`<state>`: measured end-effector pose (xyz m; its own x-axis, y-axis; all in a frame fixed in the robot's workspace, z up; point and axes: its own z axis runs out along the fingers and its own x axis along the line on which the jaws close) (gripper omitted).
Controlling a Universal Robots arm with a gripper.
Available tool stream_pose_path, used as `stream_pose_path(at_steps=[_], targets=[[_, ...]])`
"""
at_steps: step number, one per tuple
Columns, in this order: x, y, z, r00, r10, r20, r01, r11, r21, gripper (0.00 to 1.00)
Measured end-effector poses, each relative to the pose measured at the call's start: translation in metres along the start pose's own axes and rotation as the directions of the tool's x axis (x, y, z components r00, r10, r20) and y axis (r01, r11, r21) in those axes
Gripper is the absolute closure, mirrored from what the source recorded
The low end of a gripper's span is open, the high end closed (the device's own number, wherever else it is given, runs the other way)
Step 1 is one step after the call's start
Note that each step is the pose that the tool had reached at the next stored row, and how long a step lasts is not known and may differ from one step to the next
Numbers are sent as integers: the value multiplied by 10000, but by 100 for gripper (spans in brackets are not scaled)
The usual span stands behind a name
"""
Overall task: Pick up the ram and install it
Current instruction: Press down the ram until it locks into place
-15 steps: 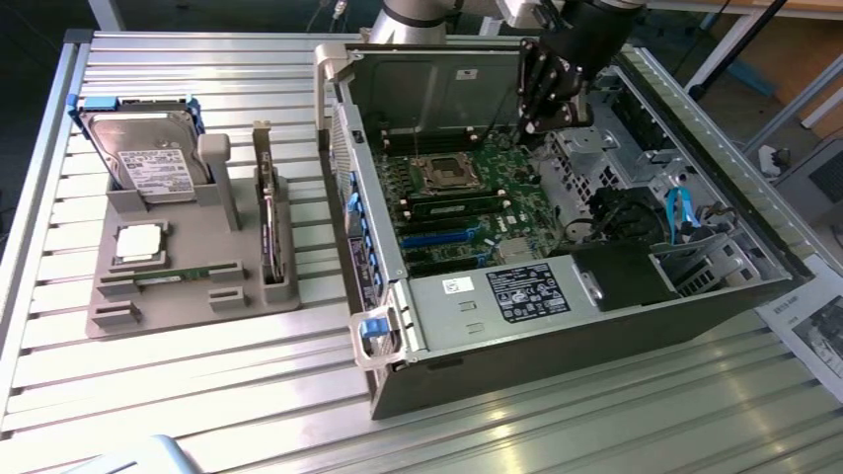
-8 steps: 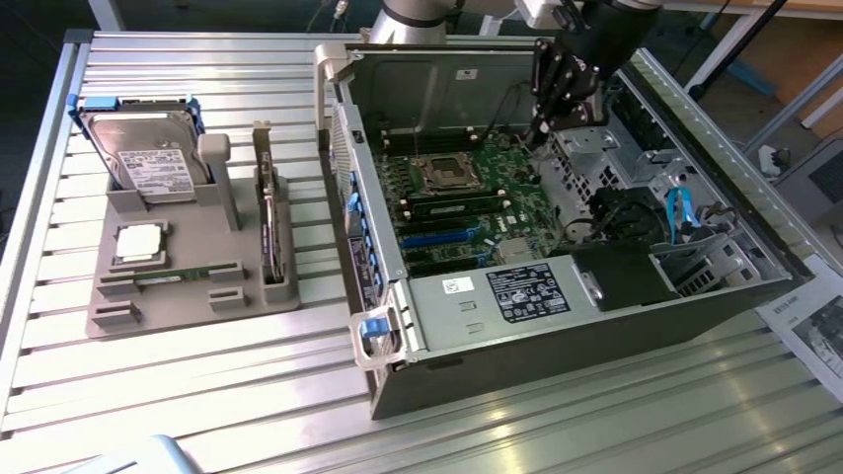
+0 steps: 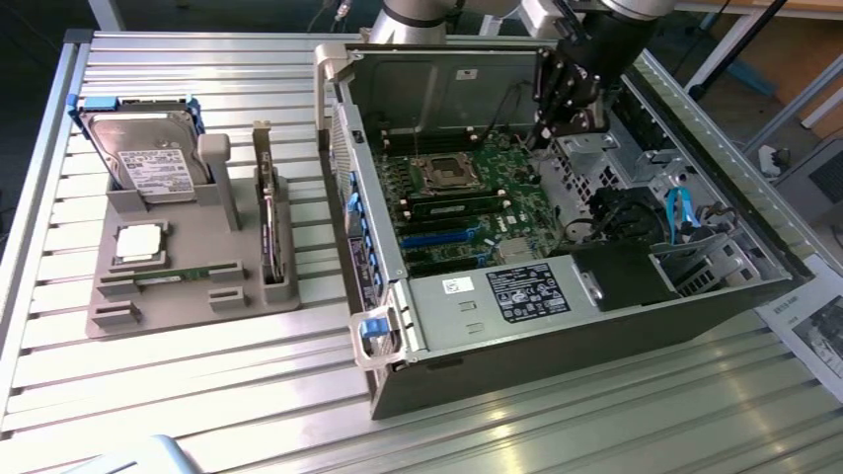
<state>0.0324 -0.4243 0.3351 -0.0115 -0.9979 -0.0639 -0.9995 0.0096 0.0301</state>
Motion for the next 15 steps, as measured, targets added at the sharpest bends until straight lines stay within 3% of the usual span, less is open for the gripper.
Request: stream_pose_path(at_steps=[15], targets=[[26, -13, 442, 10000, -1, -2, 1, 10000, 16, 90]])
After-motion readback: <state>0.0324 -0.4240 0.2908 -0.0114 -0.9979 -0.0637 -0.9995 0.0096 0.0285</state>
